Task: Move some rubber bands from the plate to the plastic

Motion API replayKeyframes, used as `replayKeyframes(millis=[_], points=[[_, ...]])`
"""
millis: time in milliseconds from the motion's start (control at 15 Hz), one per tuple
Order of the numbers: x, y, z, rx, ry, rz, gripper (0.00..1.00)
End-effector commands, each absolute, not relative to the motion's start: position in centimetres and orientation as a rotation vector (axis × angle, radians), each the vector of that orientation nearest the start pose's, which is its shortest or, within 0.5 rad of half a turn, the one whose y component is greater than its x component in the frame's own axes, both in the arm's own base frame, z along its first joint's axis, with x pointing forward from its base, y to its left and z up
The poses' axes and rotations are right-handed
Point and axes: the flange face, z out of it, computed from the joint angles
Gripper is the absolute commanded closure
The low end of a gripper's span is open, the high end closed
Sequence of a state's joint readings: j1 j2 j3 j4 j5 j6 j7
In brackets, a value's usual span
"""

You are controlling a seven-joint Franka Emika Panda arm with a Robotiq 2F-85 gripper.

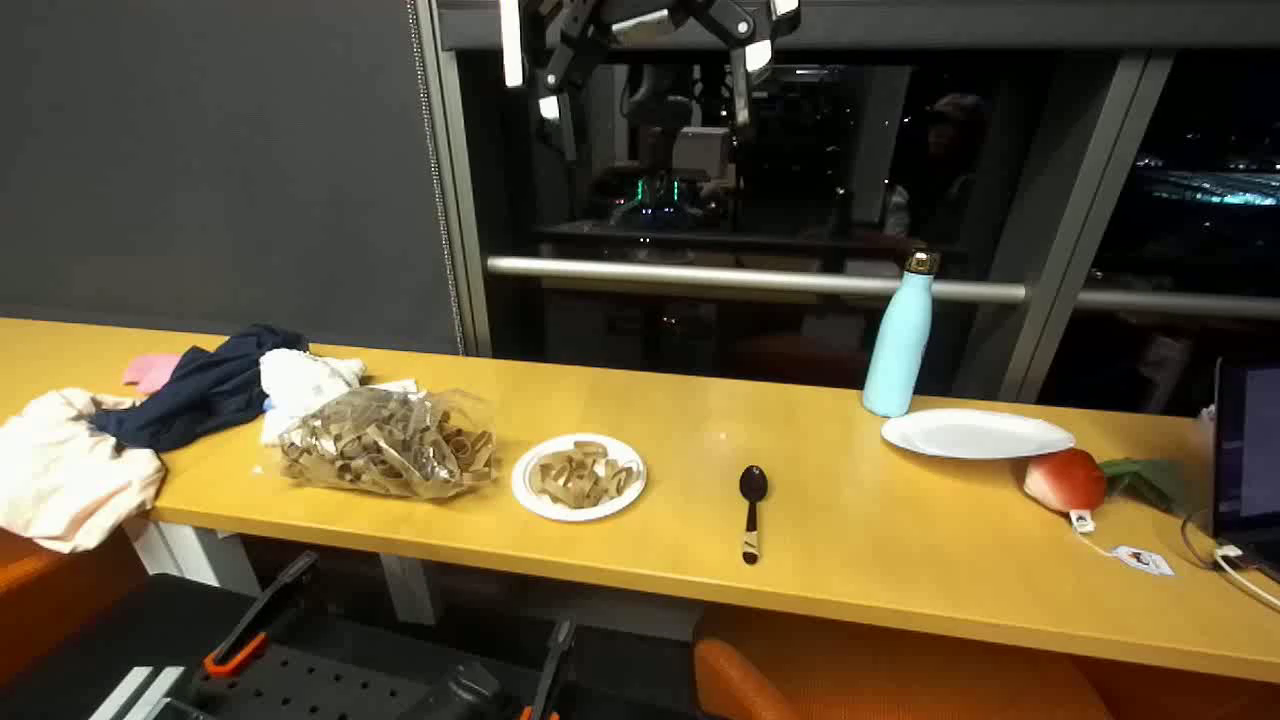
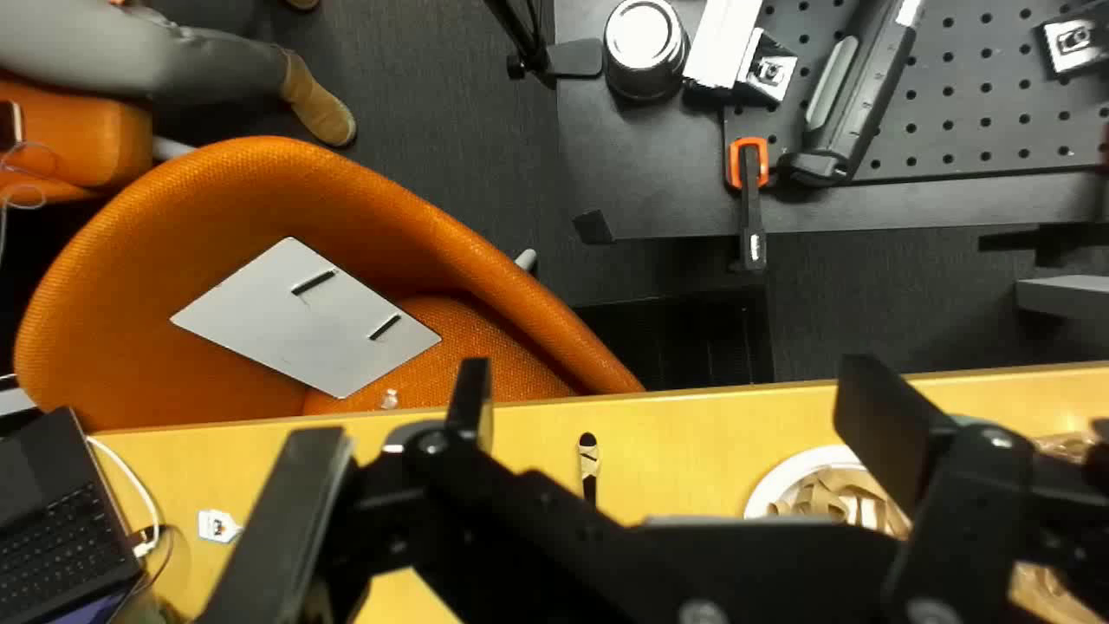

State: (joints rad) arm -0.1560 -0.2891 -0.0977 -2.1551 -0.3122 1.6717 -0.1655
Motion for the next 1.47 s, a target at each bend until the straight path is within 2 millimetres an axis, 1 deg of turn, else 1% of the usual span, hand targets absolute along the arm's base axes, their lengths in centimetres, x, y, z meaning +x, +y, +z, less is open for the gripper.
replayKeyframes(millis=[0, 400, 467, 533, 600, 667, 733, 800, 867, 1000, 1133, 1200, 1267, 1400], points=[[42.6, -14.4, 50.9, -3.348, 0.033, 0.415, 0.00], [42.6, -14.4, 50.9, -3.349, 0.033, 0.414, 0.00], [42.8, -15.1, 50.2, -3.329, 0.060, 0.416, 0.00], [43.4, -15.4, 50.0, -3.333, 0.040, 0.365, 0.00], [44.4, -15.5, 49.4, -3.349, -0.001, 0.297, 0.00], [45.9, -15.5, 48.5, -3.368, -0.045, 0.239, 0.00], [47.6, -15.3, 47.1, -3.392, -0.093, 0.166, 0.00], [48.8, -15.2, 45.9, -3.397, -0.136, 0.116, 0.00], [50.1, -14.6, 43.1, -3.374, -0.165, 0.074, 0.00], [51.6, -14.0, 38.1, -3.343, -0.265, 0.046, 0.00], [52.5, -13.4, 33.1, -3.309, -0.350, -0.006, 0.00], [53.1, -13.4, 30.6, -3.304, -0.383, -0.028, 0.00], [53.9, -13.4, 28.6, -3.302, -0.454, -0.054, 0.00], [55.7, -13.5, 25.9, -3.298, -0.541, -0.101, 0.00]])
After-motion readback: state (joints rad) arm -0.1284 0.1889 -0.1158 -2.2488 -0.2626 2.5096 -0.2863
